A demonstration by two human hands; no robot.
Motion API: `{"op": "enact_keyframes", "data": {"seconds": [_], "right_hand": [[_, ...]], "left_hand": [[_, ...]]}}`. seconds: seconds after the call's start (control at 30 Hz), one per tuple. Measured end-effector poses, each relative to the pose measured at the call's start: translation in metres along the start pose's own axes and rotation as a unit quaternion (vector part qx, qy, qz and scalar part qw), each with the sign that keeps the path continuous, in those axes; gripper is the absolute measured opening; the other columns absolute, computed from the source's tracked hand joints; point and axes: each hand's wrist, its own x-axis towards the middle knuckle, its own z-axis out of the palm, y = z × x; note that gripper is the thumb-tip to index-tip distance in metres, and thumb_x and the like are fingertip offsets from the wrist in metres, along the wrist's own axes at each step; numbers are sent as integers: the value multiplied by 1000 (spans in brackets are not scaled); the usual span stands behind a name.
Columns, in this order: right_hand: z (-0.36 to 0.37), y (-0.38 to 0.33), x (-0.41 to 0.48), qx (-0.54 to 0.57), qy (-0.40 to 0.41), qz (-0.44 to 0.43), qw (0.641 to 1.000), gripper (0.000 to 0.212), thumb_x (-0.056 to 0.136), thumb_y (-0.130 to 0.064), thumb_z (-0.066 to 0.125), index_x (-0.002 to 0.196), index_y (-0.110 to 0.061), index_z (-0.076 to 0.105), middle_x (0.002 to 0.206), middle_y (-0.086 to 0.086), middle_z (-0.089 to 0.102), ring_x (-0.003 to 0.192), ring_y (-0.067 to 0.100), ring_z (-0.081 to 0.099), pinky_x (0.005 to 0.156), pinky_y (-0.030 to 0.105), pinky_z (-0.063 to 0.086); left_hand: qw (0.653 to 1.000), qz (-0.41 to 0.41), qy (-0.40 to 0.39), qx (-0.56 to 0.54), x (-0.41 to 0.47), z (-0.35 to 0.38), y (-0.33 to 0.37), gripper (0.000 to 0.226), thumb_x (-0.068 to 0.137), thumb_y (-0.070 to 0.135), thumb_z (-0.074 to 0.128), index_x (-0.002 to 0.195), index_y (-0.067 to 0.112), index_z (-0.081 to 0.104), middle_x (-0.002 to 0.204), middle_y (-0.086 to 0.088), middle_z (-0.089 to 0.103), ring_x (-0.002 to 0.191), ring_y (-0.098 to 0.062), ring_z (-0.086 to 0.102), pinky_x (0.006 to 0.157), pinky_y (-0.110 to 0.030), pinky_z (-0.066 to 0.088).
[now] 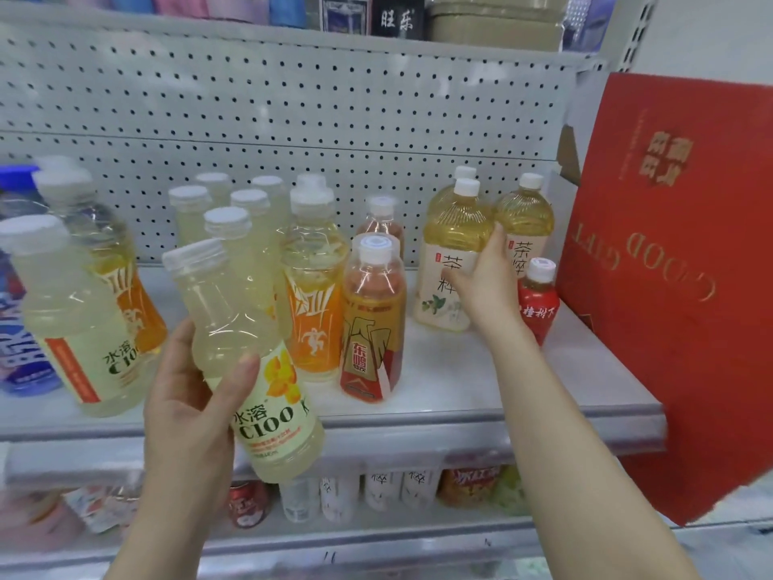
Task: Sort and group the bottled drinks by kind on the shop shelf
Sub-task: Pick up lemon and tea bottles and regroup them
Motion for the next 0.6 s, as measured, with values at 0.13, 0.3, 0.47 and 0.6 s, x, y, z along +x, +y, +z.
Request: {"op": "enact_keyframes", "data": {"seconds": [0.13,0.3,0.47,0.6], "right_hand": [[-22,13,-18,-93,203,-139,965,48,91,-1,58,138,-9,54,133,10,61,124,33,53,104,30,36],[-39,58,-22,-71,113,40,990,77,85,-34,76,147,-10,38,140,16,51,130,37,48,104,43,38],[-39,62,-37,-58,66,44,995,82,83,-44,78,143,-6,38,139,19,50,129,38,48,100,46,41],[-56,34,-73,-63,95,-22,993,75,78,-50,81,136,-18,47,125,8,57,116,30,56,91,41,42]], "left_hand": [[1000,5,3,7,-2,-4,2,62,80,18,66,140,20,52,120,2,71,105,-17,69,90,-38,58],[1000,-10,10,10,-1,-2,2,88,56,58,88,133,28,57,118,3,71,105,-17,69,85,-30,59],[1000,-15,9,5,-6,5,0,76,59,56,88,126,33,61,118,0,71,104,-19,69,83,-29,58],[999,-19,27,-6,-15,4,2,78,61,54,88,130,32,60,124,-4,69,109,-20,67,84,-28,56]]}}
